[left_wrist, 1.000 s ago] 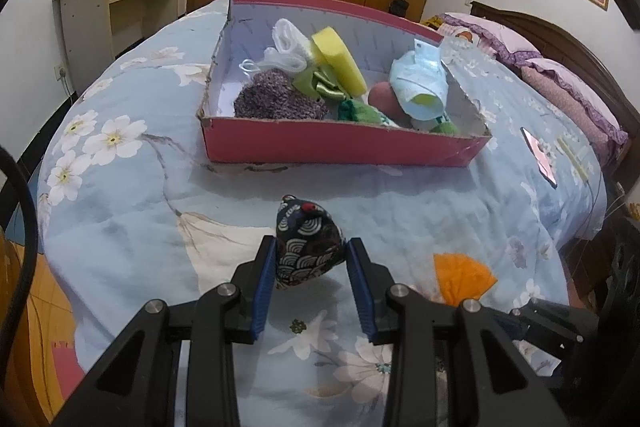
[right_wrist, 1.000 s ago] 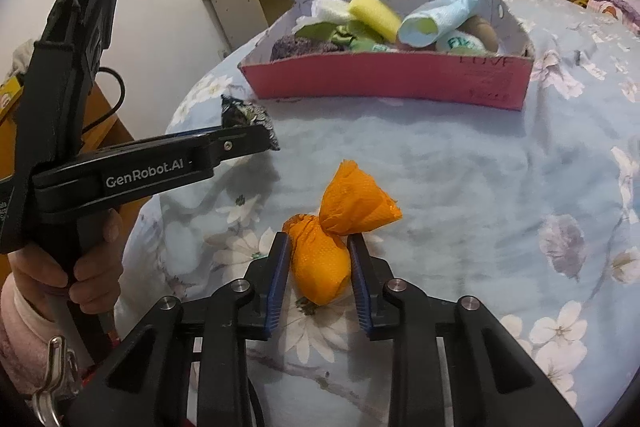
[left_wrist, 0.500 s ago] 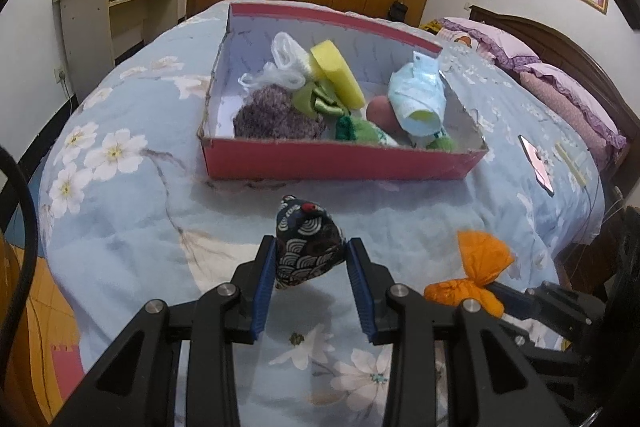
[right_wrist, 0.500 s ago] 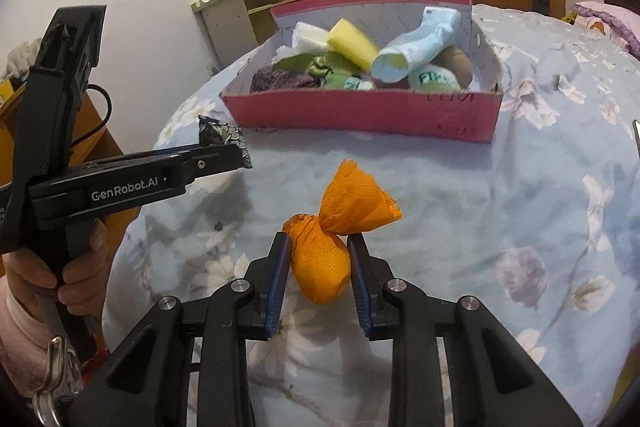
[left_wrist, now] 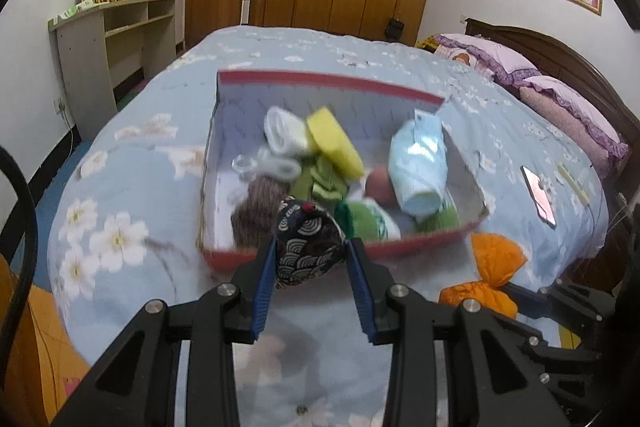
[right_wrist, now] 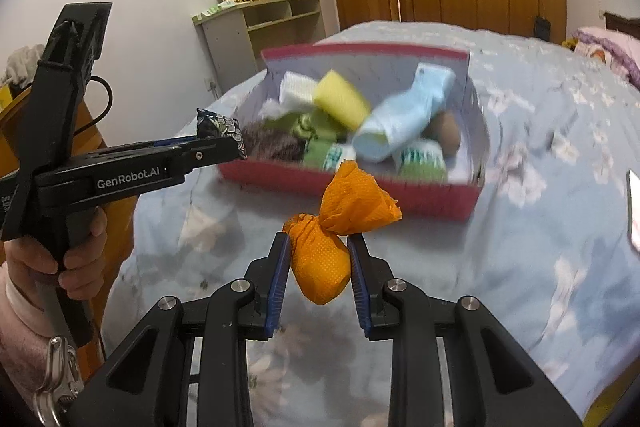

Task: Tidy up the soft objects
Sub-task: 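Carry the pouch and orange bow into the box with both grippers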

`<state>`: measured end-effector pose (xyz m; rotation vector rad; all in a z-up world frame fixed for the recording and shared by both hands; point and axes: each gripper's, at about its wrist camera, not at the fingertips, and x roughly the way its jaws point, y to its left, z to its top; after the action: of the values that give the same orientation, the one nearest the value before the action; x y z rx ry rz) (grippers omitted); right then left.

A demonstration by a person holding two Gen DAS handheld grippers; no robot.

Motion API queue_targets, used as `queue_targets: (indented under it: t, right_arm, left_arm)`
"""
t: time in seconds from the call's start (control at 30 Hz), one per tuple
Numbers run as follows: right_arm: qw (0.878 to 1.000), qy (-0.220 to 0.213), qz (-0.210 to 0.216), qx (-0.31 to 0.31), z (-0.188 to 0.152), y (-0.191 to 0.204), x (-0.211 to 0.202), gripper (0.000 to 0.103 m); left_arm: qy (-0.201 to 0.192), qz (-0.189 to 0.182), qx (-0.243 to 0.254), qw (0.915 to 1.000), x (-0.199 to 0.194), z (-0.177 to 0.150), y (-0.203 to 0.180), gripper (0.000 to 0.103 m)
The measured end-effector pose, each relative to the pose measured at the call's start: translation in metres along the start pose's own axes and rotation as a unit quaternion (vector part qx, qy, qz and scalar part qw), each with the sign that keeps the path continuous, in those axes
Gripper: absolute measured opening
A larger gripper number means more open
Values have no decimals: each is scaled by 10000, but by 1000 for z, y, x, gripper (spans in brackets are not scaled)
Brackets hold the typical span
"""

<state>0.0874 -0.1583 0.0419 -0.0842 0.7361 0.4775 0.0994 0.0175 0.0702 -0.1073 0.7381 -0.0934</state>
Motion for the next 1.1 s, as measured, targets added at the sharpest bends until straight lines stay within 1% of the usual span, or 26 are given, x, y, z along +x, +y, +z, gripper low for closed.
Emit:
queue_targets:
  t: [0.23, 0.6, 0.73, 0.9, 1.1]
  right_arm:
    - [9998, -144, -50, -108, 36, -7, 9, 30]
    - [9997, -238, 8, -97, 81, -22, 40, 30]
    - [9997, -235, 37, -53, 93, -27, 53, 30]
    - [9998, -215, 33, -37, 104, -33, 70, 30]
    - [9999, -145, -81, -5, 110, -42, 92, 30]
  left_arm:
    - [-50, 4, 120, 9999, 16, 27, -5, 37]
    - [27, 92, -6, 10000, 50, 45, -1, 37]
    - [68, 148, -40, 9999, 61, 50, 2, 37]
    - [10, 222, 3, 9998, 71, 55, 5, 37]
    - [58, 269, -51, 9996, 89, 58, 12, 37]
